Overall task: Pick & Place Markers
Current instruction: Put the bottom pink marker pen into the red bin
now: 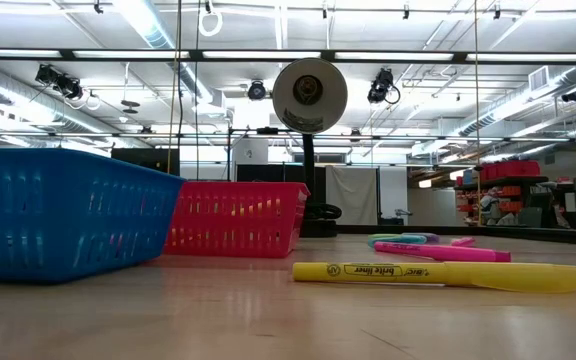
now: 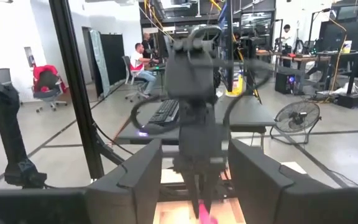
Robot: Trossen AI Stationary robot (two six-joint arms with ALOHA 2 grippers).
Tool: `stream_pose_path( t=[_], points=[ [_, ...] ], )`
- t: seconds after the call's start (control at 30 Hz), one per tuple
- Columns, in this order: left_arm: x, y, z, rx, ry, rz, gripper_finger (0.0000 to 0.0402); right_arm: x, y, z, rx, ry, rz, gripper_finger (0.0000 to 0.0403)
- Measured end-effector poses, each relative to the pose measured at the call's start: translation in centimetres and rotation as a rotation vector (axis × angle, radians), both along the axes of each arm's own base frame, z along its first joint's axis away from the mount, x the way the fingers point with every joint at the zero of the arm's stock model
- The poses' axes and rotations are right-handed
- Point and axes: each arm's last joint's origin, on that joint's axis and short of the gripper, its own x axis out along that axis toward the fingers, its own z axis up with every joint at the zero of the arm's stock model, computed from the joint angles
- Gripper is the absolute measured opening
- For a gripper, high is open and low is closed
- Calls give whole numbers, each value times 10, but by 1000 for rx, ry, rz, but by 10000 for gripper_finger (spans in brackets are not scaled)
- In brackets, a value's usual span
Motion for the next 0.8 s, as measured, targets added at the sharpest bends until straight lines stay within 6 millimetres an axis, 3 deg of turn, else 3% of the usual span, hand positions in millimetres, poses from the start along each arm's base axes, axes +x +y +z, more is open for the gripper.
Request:
stream_pose_path(
  t=[0.43,0.8],
  points=[
    [24,-6,-51,79,446,-69,35,0,0,1,3,-8,0,185],
    [31,-7,-58,80,468,-64,35,0,0,1,6,-11,0,185]
  ],
)
